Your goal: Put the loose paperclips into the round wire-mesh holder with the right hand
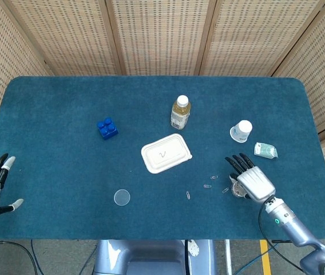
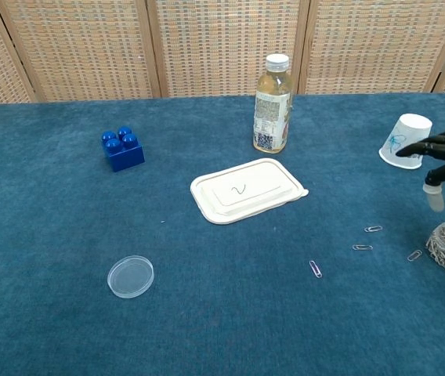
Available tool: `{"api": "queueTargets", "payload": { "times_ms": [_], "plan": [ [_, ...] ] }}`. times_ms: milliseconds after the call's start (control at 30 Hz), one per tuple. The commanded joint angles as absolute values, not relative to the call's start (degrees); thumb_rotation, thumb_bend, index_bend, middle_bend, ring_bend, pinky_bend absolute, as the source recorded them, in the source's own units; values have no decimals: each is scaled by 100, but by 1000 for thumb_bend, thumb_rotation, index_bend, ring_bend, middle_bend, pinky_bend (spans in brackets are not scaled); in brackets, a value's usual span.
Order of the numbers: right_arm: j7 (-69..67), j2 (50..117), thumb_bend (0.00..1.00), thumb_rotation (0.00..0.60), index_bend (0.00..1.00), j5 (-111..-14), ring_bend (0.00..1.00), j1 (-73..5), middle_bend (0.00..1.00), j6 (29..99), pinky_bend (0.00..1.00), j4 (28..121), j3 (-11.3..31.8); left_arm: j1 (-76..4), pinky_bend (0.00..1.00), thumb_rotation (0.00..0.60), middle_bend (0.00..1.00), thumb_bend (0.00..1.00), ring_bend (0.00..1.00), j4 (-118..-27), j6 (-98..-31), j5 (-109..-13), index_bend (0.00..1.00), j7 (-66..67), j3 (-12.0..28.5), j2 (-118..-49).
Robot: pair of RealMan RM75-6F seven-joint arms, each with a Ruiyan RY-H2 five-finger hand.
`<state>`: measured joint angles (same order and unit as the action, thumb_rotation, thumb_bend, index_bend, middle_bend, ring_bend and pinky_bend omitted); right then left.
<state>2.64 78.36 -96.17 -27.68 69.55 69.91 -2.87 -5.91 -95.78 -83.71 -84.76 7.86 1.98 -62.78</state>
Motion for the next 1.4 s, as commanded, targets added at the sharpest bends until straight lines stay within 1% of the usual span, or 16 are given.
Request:
{"api": "queueTargets", "payload": {
  "times_ms": [33, 200, 300, 400, 567, 700, 1133, 1400],
  "plan": [
    [326, 7639, 304, 600, 489, -9603, 0, -2848, 53, 6970, 6, 7404, -167, -588, 0, 600, 0, 0, 0, -9580, -8380, -8483, 0, 776, 198, -6272],
    [354, 7512, 304, 600, 489, -9433, 0, -3002, 53, 6585, 6, 8058, -107, -591, 0, 600, 0, 0, 0, -9577, -8376, -8500, 0, 769, 190, -6268],
    [475, 7561, 304, 600, 489, -9325, 0, -3101, 53, 6315, 6, 8266, -87, -588, 0, 600, 0, 0, 0, -9575, -8382, -8506, 0, 774, 187, -6270],
    [666, 7753, 305, 600, 489, -9141, 0, -3260, 53, 5915, 6, 8453, -40, -597, 0, 600, 0, 0, 0, -9564, -8363, -8485, 0, 778, 196, -6278],
    [1075, 8134, 305, 600, 489, -8723, 0, -3481, 53, 5383, 6, 8449, 110, -612, 0, 600, 0, 0, 0, -9550, -8325, -8447, 0, 778, 207, -6283],
    [1376, 8367, 305, 600, 489, -8450, 0, -3593, 53, 5111, 6, 8392, 172, -618, 0, 600, 0, 0, 0, -9526, -8302, -8414, 0, 750, 215, -6281],
    [1782, 8842, 306, 600, 489, -8414, 0, -3877, 54, 4897, 6, 8221, 206, -659, 0, 600, 0, 0, 0, -9473, -8210, -8317, 0, 725, 245, -6294],
    [2313, 8863, 307, 600, 489, -8100, 0, -4011, 55, 4652, 6, 8226, 225, -665, 0, 600, 0, 0, 0, -9476, -8201, -8309, 0, 724, 245, -6289]
  ]
}}
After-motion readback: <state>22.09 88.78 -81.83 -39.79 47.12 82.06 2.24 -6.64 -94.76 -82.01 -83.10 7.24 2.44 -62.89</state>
